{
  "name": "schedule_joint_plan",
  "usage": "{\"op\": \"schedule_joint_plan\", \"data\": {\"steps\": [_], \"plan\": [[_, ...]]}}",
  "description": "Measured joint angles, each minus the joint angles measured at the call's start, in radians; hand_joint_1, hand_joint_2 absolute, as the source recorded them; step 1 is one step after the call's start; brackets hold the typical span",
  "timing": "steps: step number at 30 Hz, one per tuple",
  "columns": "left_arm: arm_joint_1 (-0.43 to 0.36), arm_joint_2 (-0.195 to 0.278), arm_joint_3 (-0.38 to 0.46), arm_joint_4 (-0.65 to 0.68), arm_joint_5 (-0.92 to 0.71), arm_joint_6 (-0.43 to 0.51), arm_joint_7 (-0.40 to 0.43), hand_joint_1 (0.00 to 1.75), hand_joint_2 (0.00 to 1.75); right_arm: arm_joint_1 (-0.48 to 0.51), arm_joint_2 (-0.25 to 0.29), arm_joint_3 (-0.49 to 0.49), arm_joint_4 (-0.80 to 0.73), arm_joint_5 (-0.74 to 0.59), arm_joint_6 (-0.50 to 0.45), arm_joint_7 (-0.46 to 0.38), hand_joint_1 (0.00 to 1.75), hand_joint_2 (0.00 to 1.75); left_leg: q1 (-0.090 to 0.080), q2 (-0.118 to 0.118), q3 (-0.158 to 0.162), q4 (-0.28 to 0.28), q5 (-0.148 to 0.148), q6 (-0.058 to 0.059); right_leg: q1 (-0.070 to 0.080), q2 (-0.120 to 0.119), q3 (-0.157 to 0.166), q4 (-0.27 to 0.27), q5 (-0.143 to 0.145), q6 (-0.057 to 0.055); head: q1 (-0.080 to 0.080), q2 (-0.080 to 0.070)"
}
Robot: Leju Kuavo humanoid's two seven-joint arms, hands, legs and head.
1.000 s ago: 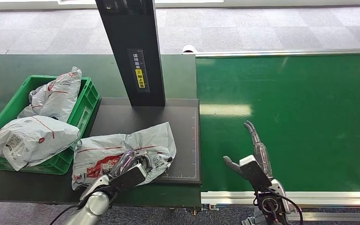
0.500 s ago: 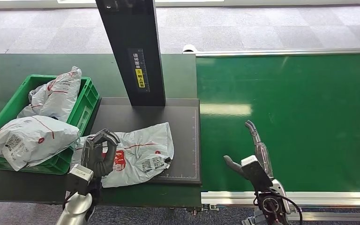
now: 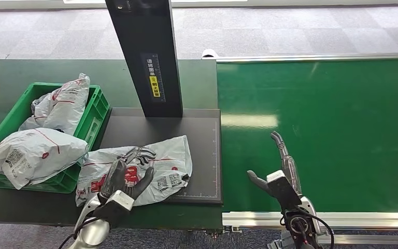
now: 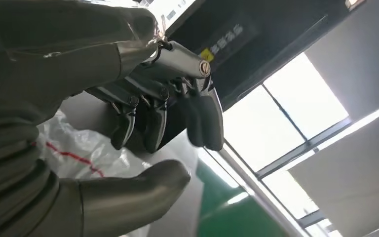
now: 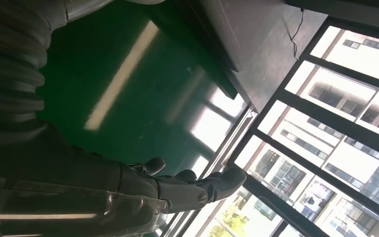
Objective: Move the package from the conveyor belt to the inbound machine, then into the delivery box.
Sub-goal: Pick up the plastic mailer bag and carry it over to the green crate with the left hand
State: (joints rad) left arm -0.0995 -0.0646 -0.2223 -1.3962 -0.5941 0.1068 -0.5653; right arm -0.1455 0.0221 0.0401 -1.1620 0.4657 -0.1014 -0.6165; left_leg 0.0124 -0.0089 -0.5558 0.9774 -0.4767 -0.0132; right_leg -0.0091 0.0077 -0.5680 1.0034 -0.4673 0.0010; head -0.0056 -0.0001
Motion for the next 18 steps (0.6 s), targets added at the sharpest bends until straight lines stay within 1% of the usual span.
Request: {"op": "schedule_joint_plan", "data": {"steps": [4,13,18], "plan": [[-0.007,0.004,-0.019,0.054,-0.106,0.006,0.055,0.00,1.75,0.000,0.000,0.000,0.000,0.003,0.008,0.000,0.00,1.75,0.000,0.000,0.000,0.000,0.000,0.000,0.000,0.000,0.000,0.000,0.000,0.000,0.000,0.000],[-0.015,0.010,-0.025,0.110,-0.128,0.005,0.071,0.00,1.75,0.000,0.000,0.000,0.000,0.005,0.010,0.000,0.00,1.75,0.000,0.000,0.000,0.000,0.000,0.000,0.000,0.000,0.000,0.000,0.000,0.000,0.000,0.000],[-0.031,0.013,-0.031,0.139,-0.171,0.004,0.114,0.00,1.75,0.000,0.000,0.000,0.000,0.010,0.015,0.000,0.00,1.75,0.000,0.000,0.000,0.000,0.000,0.000,0.000,0.000,0.000,0.000,0.000,0.000,0.000,0.000]]}}
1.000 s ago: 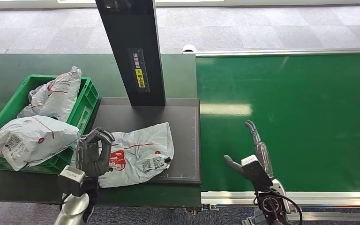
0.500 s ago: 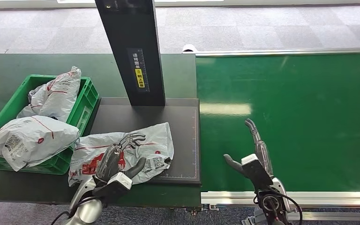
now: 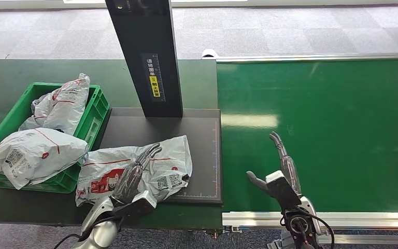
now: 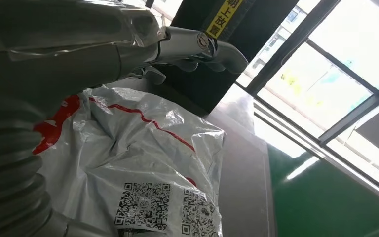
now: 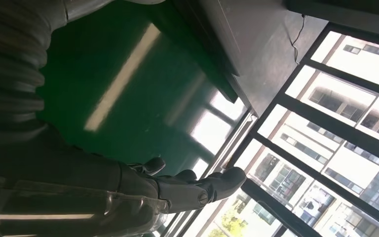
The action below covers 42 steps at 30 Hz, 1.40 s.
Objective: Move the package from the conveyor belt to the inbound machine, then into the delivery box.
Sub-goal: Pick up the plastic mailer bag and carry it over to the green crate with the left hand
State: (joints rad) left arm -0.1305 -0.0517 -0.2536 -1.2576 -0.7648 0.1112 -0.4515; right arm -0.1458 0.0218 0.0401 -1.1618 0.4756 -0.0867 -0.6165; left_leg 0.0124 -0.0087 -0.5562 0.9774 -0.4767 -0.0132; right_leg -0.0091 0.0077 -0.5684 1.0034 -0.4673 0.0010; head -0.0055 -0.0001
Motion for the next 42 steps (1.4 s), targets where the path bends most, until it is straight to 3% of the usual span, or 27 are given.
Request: {"op": "schedule_joint_plan", "data": {"steps": [11,19,26,36,37,38,41,42], "plan": [[-0.060,0.005,0.000,0.109,-0.152,0.077,0.158,0.00,1.75,0.013,-0.004,0.000,0.000,0.001,0.000,0.003,0.00,1.75,0.000,0.000,0.000,0.000,0.000,0.000,0.000,0.000,0.000,0.000,0.000,0.000,0.000,0.000],[-0.108,0.000,-0.004,0.187,-0.269,-0.007,0.265,0.00,1.75,0.013,-0.005,0.000,0.000,0.011,0.004,0.011,0.00,1.75,0.000,-0.002,0.004,0.000,0.000,0.000,0.000,-0.003,0.007,0.000,-0.001,0.000,0.000,0.000],[-0.159,-0.010,-0.002,0.262,-0.284,-0.093,0.293,0.02,1.75,0.003,0.001,0.000,0.003,0.029,0.004,0.025,0.00,1.75,-0.001,-0.010,0.016,-0.002,-0.004,0.003,-0.001,-0.010,0.023,-0.001,-0.005,0.002,0.000,0.000],[-0.200,-0.023,0.001,0.311,-0.280,-0.113,0.294,0.02,1.75,-0.035,0.008,0.000,0.003,0.034,0.004,0.031,0.00,1.75,-0.003,-0.014,0.019,-0.002,-0.004,0.004,-0.003,-0.014,0.026,-0.001,-0.007,0.003,0.000,0.000],[-0.201,-0.024,0.001,0.313,-0.280,-0.113,0.294,0.07,1.75,-0.036,0.009,0.000,0.003,0.034,0.004,0.031,0.00,1.75,-0.003,-0.014,0.018,-0.002,-0.003,0.004,-0.003,-0.014,0.026,-0.001,-0.007,0.004,0.000,0.000],[-0.202,-0.025,0.001,0.314,-0.280,-0.113,0.294,0.36,1.75,-0.036,0.010,0.000,0.003,0.034,0.004,0.031,0.00,1.75,-0.003,-0.014,0.018,-0.002,-0.002,0.003,-0.003,-0.014,0.026,-0.001,-0.007,0.004,0.000,0.000],[-0.201,-0.026,0.001,0.320,-0.280,-0.113,0.293,1.58,1.75,-0.036,0.010,0.000,0.003,0.034,0.004,0.031,0.00,1.75,-0.003,-0.014,0.020,-0.002,-0.005,0.003,-0.003,-0.014,0.028,-0.001,-0.009,0.004,0.000,0.000],[-0.200,-0.026,0.000,0.322,-0.279,-0.113,0.291,1.72,1.75,-0.035,0.010,0.000,0.003,0.034,0.004,0.031,0.00,1.75,-0.003,-0.014,0.021,-0.002,-0.006,0.003,-0.003,-0.014,0.029,-0.001,-0.010,0.004,0.000,0.000]]}}
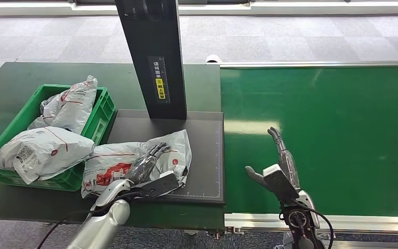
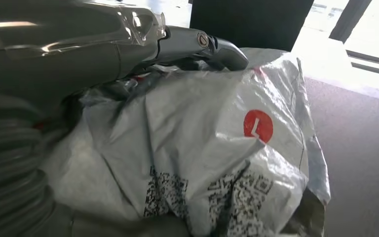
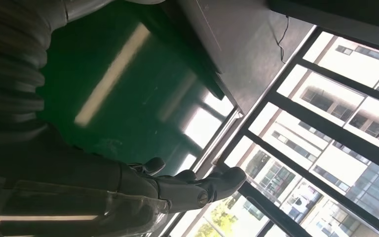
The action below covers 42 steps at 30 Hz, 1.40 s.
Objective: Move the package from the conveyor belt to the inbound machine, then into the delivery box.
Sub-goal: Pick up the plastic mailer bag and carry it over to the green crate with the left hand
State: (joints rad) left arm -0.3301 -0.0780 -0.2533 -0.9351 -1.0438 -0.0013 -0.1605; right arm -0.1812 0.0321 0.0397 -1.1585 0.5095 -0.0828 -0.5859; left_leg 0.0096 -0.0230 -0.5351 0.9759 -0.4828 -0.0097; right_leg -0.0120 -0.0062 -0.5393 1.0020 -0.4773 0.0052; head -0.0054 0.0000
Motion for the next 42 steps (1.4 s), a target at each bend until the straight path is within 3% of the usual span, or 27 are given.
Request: {"op": "schedule_joint_plan", "data": {"steps": [23,28,32,36,39,42], "plan": [[0.004,0.001,0.007,0.015,0.031,0.032,-0.066,1.75,1.75,0.046,0.001,-0.004,-0.006,0.008,0.007,0.004,0.00,1.75,0.000,0.004,0.003,0.000,-0.006,0.000,0.000,0.001,0.001,0.000,-0.005,0.000,0.000,0.000],[0.024,0.002,0.008,0.010,0.095,0.117,-0.175,1.75,1.75,0.070,0.000,-0.015,-0.028,0.008,0.007,0.006,0.00,1.75,0.000,0.007,0.001,0.001,-0.006,-0.001,0.000,0.004,-0.003,0.000,-0.005,0.000,0.000,0.000],[0.073,0.001,0.010,-0.064,0.208,0.245,-0.333,1.75,1.75,0.081,0.000,-0.022,-0.039,0.005,0.009,0.006,0.00,1.75,0.000,0.008,-0.005,0.001,-0.006,-0.001,0.000,0.006,-0.010,0.001,-0.004,0.000,0.000,0.000],[0.114,0.002,0.005,-0.184,0.297,0.445,-0.487,1.75,0.00,0.073,0.001,-0.022,-0.038,-0.008,0.009,0.001,0.00,1.75,0.000,0.008,-0.009,0.001,-0.006,0.000,0.000,0.006,-0.015,0.001,-0.004,0.000,0.000,0.000],[0.137,0.007,-0.021,-0.274,0.319,0.631,-0.533,1.75,0.00,0.061,0.001,-0.021,-0.033,-0.020,0.005,-0.001,0.00,1.75,0.000,0.008,-0.012,0.002,-0.006,0.000,0.000,0.006,-0.017,0.001,-0.004,0.000,0.000,0.000],[0.149,0.013,-0.042,-0.338,0.318,0.690,-0.536,1.75,0.00,0.053,0.001,-0.018,-0.027,-0.023,0.002,-0.001,0.00,1.75,0.000,0.008,-0.012,0.001,-0.006,0.000,0.000,0.006,-0.017,0.001,-0.004,0.000,0.000,0.000]]}}
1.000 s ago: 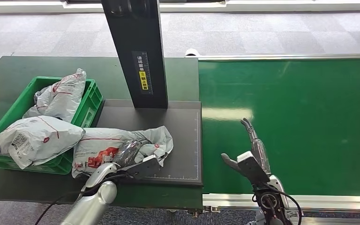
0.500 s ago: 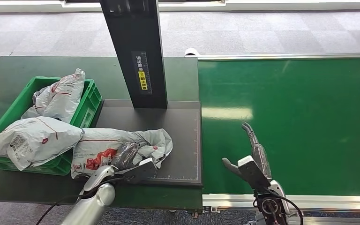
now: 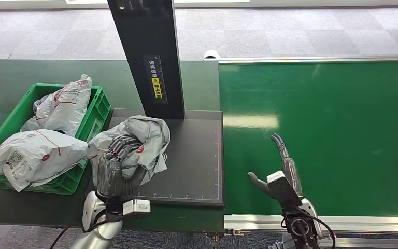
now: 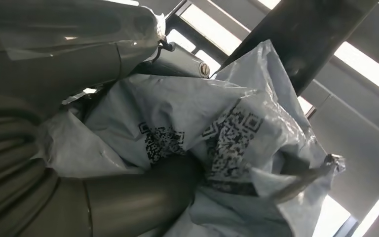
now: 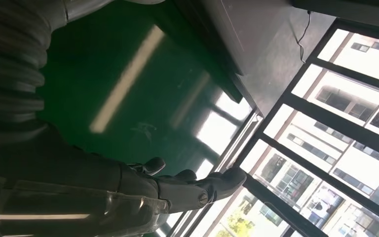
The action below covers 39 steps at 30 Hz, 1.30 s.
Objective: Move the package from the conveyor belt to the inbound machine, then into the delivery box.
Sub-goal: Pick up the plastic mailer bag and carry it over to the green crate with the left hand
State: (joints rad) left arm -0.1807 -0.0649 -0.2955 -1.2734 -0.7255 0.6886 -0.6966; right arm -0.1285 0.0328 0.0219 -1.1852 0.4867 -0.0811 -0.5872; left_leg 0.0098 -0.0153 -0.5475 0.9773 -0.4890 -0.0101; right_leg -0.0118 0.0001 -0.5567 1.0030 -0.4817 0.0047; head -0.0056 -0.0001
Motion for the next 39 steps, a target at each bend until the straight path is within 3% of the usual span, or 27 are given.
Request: {"op": "schedule_joint_plan", "data": {"steps": [9,22,27,39], "plan": [[0.035,0.000,-0.017,-0.122,-0.056,0.005,-0.001,1.75,0.00,-0.007,0.000,0.005,0.014,-0.008,-0.006,-0.001,0.00,1.75,0.000,0.000,-0.001,0.000,0.000,0.000,0.000,0.000,-0.001,0.000,0.000,0.000,0.000,0.000],[0.071,-0.128,0.105,-0.564,0.016,0.009,-0.001,1.75,0.00,-0.055,-0.002,0.043,0.082,-0.049,-0.041,-0.021,0.00,1.75,0.000,0.000,-0.001,0.000,0.000,0.000,0.000,0.000,-0.002,0.000,0.000,0.000,0.000,0.000],[0.058,-0.151,0.142,-0.681,-0.073,0.009,-0.001,1.75,0.00,-0.052,-0.008,0.055,0.091,-0.062,-0.053,-0.024,0.00,1.75,0.000,0.000,-0.002,0.000,0.000,0.000,0.000,0.000,-0.002,0.000,0.000,0.000,0.000,0.000],[0.039,-0.156,0.167,-0.765,-0.105,0.009,-0.001,1.75,0.00,-0.046,-0.017,0.068,0.092,-0.065,-0.055,-0.027,0.00,1.75,0.000,0.001,-0.001,0.000,0.000,0.000,0.000,0.000,-0.002,0.000,0.000,0.000,0.000,0.000]]}}
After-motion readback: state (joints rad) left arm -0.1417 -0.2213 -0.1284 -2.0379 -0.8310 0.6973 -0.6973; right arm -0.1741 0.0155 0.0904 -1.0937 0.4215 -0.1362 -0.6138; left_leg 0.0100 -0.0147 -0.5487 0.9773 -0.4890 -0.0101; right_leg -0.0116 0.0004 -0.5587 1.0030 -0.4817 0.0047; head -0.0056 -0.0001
